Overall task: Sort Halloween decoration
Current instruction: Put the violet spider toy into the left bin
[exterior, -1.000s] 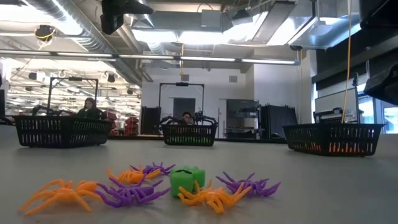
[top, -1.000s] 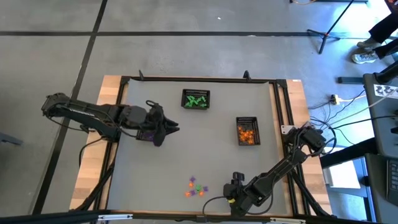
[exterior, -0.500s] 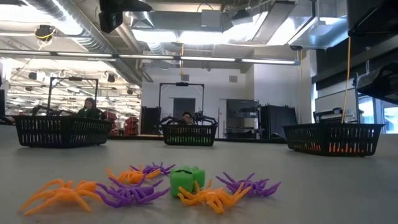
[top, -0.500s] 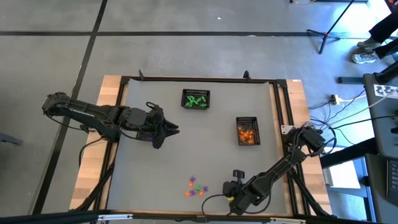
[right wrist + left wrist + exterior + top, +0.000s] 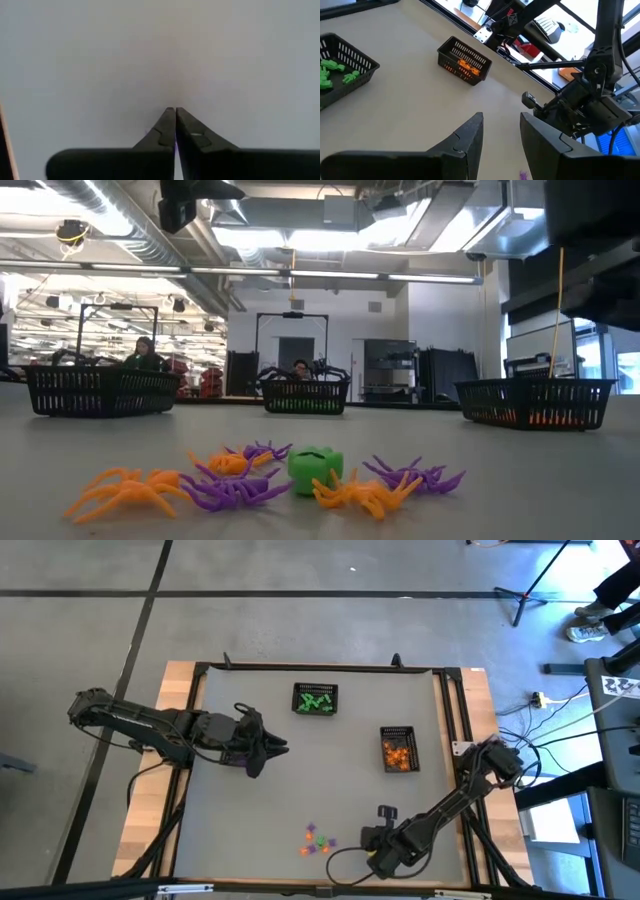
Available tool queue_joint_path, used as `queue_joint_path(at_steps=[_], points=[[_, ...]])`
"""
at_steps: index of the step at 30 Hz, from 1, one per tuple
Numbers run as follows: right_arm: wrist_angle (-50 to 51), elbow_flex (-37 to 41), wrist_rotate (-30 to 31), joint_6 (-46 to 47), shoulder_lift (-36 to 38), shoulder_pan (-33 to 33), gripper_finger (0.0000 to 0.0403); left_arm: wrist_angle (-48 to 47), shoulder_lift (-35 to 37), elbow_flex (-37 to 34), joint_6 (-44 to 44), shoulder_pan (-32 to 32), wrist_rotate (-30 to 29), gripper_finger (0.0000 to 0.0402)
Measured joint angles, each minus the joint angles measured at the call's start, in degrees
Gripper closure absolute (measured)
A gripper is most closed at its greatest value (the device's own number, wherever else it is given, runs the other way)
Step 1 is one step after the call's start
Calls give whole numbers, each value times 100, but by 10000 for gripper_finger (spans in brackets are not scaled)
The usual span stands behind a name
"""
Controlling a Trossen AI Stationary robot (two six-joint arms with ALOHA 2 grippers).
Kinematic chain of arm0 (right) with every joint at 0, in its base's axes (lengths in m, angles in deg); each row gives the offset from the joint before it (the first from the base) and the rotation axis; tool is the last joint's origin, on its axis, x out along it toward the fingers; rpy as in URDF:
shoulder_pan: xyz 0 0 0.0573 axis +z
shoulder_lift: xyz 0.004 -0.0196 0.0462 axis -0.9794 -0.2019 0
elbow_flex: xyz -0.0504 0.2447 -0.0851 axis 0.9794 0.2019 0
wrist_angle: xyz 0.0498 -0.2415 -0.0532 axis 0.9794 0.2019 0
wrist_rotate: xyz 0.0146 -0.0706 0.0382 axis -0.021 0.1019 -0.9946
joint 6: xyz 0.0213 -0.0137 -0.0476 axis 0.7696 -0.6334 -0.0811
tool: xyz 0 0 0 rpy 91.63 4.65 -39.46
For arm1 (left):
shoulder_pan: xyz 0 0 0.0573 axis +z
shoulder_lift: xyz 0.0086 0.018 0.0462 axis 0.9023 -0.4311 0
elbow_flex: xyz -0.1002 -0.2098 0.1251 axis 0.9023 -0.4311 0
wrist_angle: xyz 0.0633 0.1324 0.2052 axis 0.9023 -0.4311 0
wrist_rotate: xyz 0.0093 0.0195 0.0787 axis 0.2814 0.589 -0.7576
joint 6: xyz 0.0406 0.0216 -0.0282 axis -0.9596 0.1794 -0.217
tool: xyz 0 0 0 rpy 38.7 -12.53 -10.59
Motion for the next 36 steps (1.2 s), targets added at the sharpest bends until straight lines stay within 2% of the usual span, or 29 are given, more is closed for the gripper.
queue_joint_path(at_steps=[5,12,19,23,28,36], points=[[78,-7,249,-169,327,-210,402,0,0,0,76,-15,-6,280],[-65,-13,1065,-225,1090,-756,402,18,0,0,78,-74,-116,280],[-1172,-22,1629,-321,1831,-1511,403,322,-73,-2,-283,-89,-142,280],[-2261,-23,1474,-624,1989,-1938,403,648,-272,-1,-712,-179,-318,280],[-3445,-22,899,-739,1992,-2338,403,1193,-581,0,-1035,-306,-382,280],[-4355,-24,409,-845,1990,-2797,403,1480,-787,0,-1226,-519,-373,280]])
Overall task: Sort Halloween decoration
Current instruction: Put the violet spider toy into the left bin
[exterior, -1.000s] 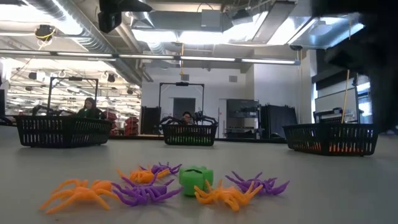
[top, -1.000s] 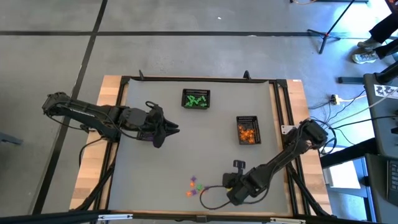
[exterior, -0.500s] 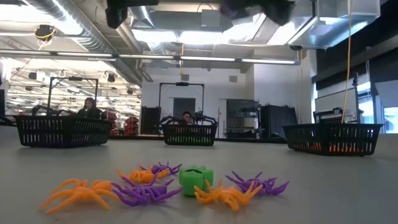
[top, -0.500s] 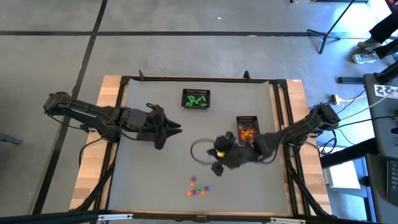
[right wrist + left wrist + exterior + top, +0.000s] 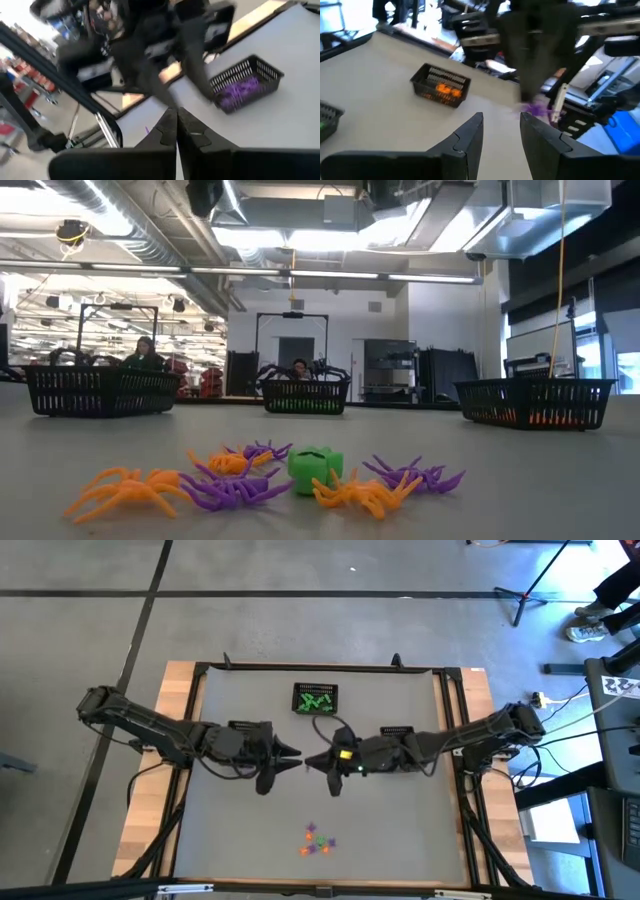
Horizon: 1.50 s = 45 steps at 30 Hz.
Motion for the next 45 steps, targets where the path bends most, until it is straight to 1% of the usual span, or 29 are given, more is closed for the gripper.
queue_joint_path(at_steps=[5,14,20,22,28,32,38,41,45], points=[[-104,0,72,31,0,-225,403,220,3,0,-276,-121,2,280],[-102,0,41,29,-32,-313,403,211,4,0,-258,-131,128,280],[-96,0,294,36,-33,-308,403,104,4,0,-105,-109,-220,280],[-93,0,478,73,-33,-311,403,97,4,0,-99,-109,-350,280],[12,0,1202,204,-33,-308,403,-118,4,0,4,-106,-980,280],[85,0,1557,221,-48,-311,403,-116,4,0,0,-112,-1208,280],[166,-5,1730,303,-115,-317,403,-112,-54,0,-104,-113,-1289,280],[197,-4,1735,330,-160,-319,403,-58,-172,0,-102,-111,-1431,280],[151,-12,1729,380,-240,-319,403,159,-378,0,-99,-111,-1469,280]])
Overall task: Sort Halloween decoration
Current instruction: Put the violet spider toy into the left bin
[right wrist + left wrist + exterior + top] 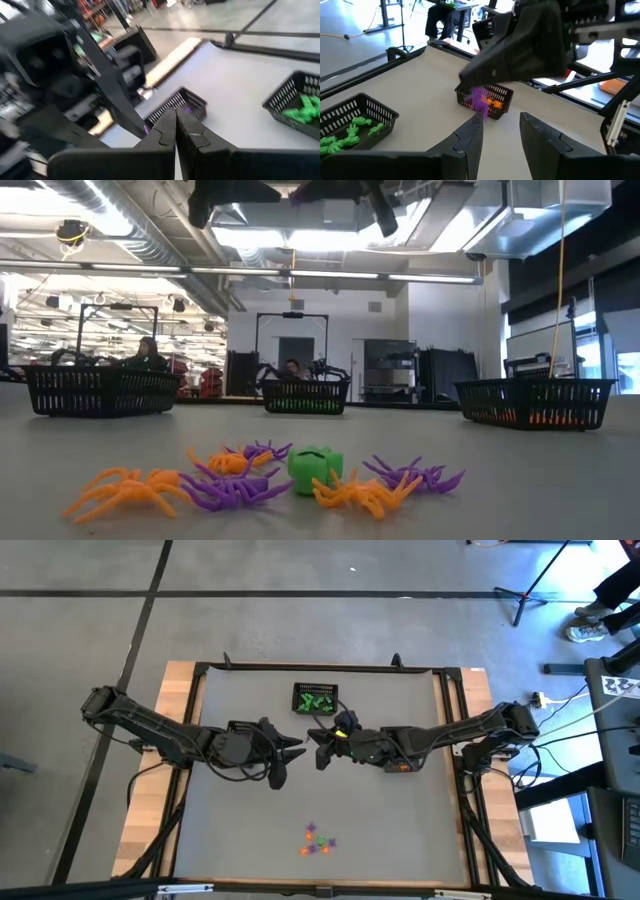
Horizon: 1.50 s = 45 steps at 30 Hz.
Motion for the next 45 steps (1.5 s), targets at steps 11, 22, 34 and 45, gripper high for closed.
queue_joint_path(at_steps=[11,22,34,45], points=[[-4,10,-189,239,-201,0,403,125,-112,0,41,77,-176,280],[-144,10,-199,236,-195,0,403,-5,-289,-2,313,177,-108,280],[-144,10,-241,228,-192,0,403,-17,-297,-2,300,192,-197,306],[-166,10,-245,186,-184,0,401,-28,-297,-2,301,192,-65,395]])
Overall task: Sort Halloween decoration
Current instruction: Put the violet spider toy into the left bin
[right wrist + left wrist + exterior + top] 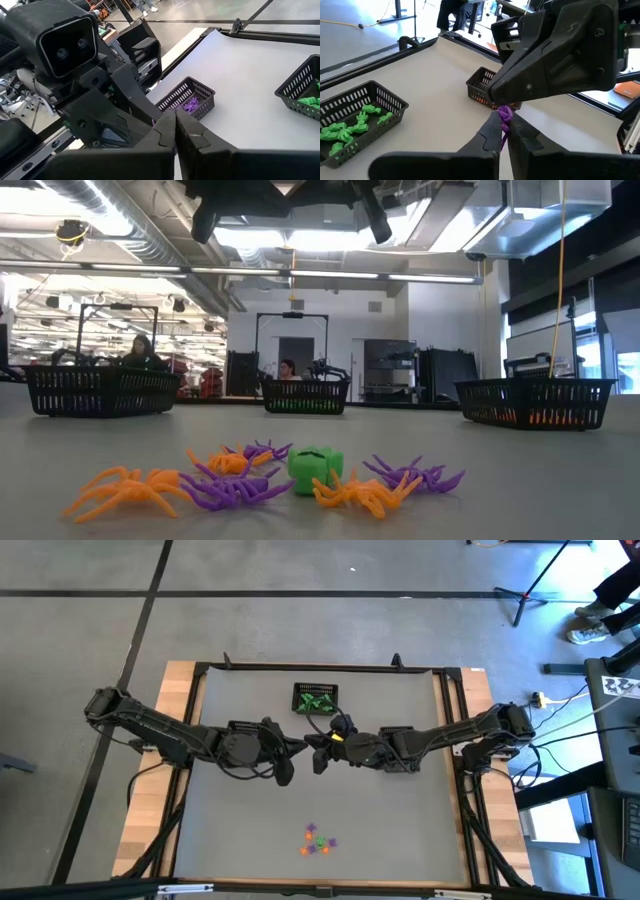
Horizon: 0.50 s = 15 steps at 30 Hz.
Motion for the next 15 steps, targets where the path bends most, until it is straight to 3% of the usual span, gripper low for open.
queue_joint_path(at_steps=[6,10,15], points=[[-83,0,-69,-367,0,0,354,13,0,0,-4,-6,78,399],[-255,2,-97,-457,55,-3,275,-152,55,0,0,-9,180,401],[-228,2,-241,-537,242,-159,179,-1249,312,0,274,-9,270,401]])
